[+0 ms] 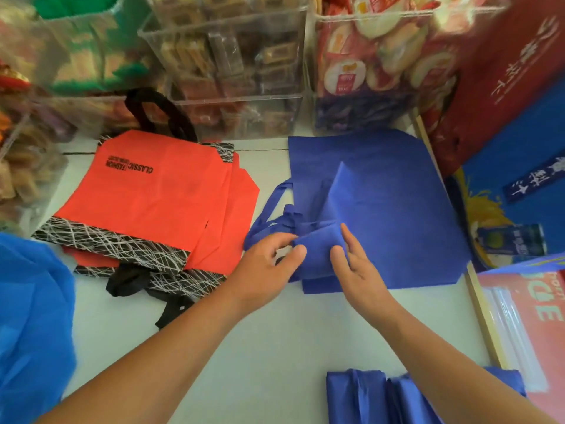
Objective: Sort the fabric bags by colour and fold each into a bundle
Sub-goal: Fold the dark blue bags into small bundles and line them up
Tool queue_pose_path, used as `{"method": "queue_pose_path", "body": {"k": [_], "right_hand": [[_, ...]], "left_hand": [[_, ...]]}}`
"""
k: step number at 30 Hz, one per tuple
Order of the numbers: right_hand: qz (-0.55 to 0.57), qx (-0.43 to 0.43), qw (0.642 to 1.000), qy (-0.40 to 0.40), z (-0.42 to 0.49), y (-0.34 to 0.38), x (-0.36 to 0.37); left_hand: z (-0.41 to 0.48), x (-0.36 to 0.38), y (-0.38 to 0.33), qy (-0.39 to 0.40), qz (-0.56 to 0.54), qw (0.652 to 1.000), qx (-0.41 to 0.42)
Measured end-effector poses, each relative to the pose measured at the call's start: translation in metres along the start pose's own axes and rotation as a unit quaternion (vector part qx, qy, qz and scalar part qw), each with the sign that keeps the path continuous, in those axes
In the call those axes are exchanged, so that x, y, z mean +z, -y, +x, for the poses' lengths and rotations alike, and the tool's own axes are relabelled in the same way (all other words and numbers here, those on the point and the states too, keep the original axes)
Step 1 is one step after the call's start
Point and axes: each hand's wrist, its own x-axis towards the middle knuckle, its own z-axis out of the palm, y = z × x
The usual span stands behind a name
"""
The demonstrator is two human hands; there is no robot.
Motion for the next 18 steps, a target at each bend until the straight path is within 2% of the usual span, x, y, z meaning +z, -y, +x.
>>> {"method": "queue_pose_path", "body": {"k": [1,4,6,8,11,15,18], "right_hand": [[0.008,0.017,1.000,-0.022,0.008,-0.002,-0.003],[0.040,0.041,0.994,-0.089,0.032,-0.004,-0.010],[0.057,0.068,0.990,-0.110,0.041,0.001,-0.013],[-0.003,0.092,0.988,-0.125,0.043,0.004,-0.015],[-0.133,0.124,0.971,-0.154,0.052,0.003,-0.014],[-0.183,0.065,0.969,-0.150,0.084,0.002,-0.008],[-0.233,0.062,0.962,-0.127,0.109,-0.001,-0.007]], "left_hand": [[0.006,0.006,0.004,0.018,-0.003,1.000,0.006],[0.026,0.021,0.019,-0.001,-0.024,1.000,-0.001],[0.036,0.025,0.024,0.002,0.003,1.000,0.007],[0.042,0.026,0.028,-0.008,0.077,0.996,0.032],[0.044,0.031,0.033,-0.031,0.080,0.996,0.029],[0.055,0.039,0.048,-0.071,0.089,0.993,0.013],[0.062,0.046,0.057,-0.106,0.082,0.990,0.044]]}}
